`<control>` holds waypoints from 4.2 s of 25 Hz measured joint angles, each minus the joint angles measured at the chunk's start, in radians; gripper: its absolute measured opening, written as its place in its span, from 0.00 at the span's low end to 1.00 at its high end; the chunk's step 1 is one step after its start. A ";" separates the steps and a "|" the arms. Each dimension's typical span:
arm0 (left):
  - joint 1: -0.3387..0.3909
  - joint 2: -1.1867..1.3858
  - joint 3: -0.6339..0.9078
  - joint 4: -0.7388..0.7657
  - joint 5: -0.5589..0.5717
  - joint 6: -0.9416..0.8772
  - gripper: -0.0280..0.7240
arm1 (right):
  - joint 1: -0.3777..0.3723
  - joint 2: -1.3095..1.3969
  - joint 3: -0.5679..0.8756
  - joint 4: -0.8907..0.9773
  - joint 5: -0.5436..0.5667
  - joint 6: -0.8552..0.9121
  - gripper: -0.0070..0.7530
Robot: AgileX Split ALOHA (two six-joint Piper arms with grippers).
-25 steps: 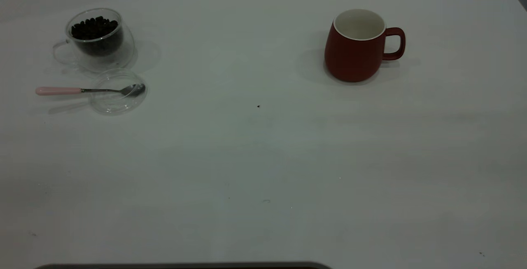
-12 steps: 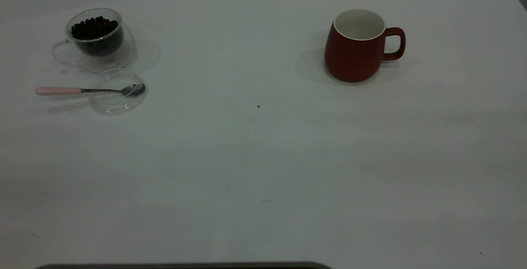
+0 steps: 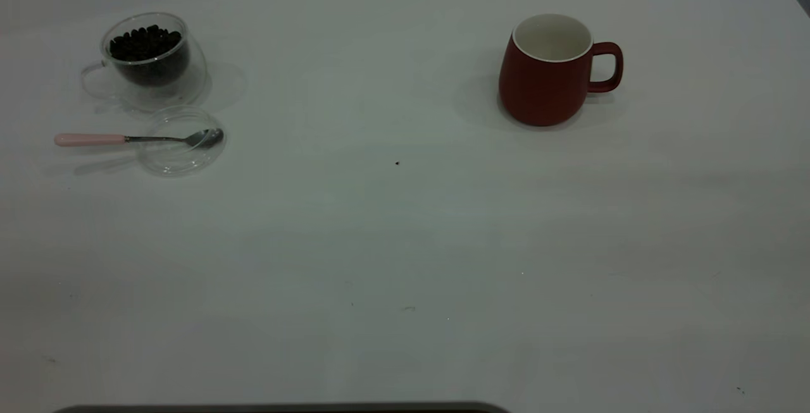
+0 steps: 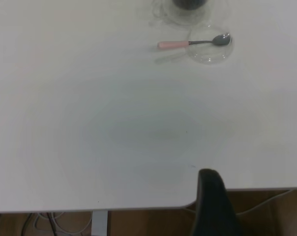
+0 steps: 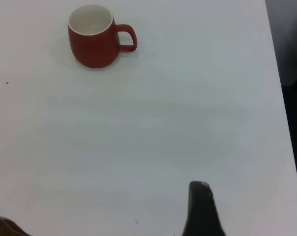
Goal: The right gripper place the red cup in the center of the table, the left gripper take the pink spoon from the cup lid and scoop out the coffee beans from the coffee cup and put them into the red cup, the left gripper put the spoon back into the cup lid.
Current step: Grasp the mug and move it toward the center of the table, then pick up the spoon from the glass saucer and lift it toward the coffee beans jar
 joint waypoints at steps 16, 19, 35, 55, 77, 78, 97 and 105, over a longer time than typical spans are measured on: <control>0.000 0.000 0.000 0.000 0.000 0.000 0.72 | 0.000 0.073 -0.034 0.014 0.025 -0.013 0.78; 0.000 0.000 0.000 0.000 0.000 0.001 0.72 | 0.000 0.222 -0.092 0.014 0.002 -0.068 0.85; 0.000 0.000 0.000 0.000 0.000 0.002 0.72 | 0.000 1.265 -0.322 -0.067 -0.491 -0.375 0.90; 0.000 0.000 0.000 0.000 0.000 0.002 0.72 | 0.041 2.093 -0.741 -0.082 -0.758 -0.828 0.83; 0.000 0.000 0.000 0.000 0.000 0.000 0.72 | 0.249 2.356 -1.022 -0.066 -0.811 -0.963 0.78; 0.000 0.000 0.000 0.000 0.000 0.000 0.72 | 0.264 2.356 -1.022 -0.050 -0.815 -0.963 0.78; 0.000 0.000 0.000 0.000 0.000 0.000 0.72 | 0.442 2.172 -1.022 0.217 -0.621 -0.813 0.78; 0.000 0.000 0.000 0.000 0.000 0.002 0.72 | 0.373 1.771 -1.020 0.197 -0.043 -0.441 0.78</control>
